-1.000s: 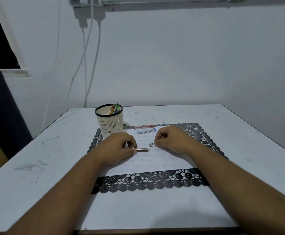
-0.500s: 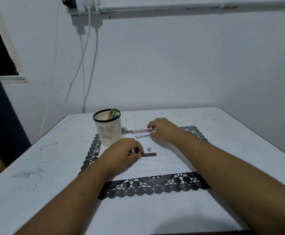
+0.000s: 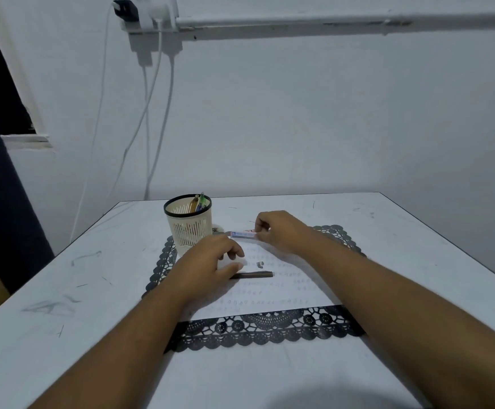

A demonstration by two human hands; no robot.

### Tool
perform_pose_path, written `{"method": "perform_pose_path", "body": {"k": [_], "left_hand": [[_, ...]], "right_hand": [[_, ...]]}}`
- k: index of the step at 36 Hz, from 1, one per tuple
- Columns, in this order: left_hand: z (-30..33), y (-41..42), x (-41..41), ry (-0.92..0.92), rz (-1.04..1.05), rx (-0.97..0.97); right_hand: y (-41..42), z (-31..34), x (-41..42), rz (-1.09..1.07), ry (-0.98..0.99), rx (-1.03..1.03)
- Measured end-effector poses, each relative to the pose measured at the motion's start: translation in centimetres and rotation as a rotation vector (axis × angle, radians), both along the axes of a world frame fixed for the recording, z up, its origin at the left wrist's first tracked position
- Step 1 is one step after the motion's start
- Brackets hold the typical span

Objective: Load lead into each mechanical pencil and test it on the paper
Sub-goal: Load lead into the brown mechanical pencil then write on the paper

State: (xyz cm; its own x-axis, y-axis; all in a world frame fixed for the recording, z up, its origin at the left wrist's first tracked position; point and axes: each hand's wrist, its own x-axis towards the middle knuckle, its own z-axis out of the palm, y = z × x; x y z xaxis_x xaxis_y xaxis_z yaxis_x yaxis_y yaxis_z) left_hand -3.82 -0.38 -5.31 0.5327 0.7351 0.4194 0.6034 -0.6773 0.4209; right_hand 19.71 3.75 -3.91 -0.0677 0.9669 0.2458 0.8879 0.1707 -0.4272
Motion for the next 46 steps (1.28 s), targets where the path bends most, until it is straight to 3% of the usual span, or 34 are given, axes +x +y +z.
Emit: {"method": "perform_pose_path", "body": {"k": [7,13,21,30,46], "left_hand": [[0.2,1.2,0.2,0.015,0.049,0.312],[0.2,0.9,0.4,0.046,0.089,0.386],[0.3,0.8,0.2,-0.017,0.098,0.412],[0.3,0.3,0.3,-0.014,0.128,0.407],[0.6,0.6,-0.4,-0.212,-0.057,0.212]], "right_hand": [[-4.2,1.6,-1.6,0.067,0.308,-0.021],[-7.0,1.2,-3.5,0.071,0.576,-0.065],[-7.4,1.5,-3.4,0.199,1.213,-0.208],[-7.4,1.6,-3.6,0.151,1.35,-0.146],[-7.9,1.5,-4.2,0.163,1.647,-0.326]]}}
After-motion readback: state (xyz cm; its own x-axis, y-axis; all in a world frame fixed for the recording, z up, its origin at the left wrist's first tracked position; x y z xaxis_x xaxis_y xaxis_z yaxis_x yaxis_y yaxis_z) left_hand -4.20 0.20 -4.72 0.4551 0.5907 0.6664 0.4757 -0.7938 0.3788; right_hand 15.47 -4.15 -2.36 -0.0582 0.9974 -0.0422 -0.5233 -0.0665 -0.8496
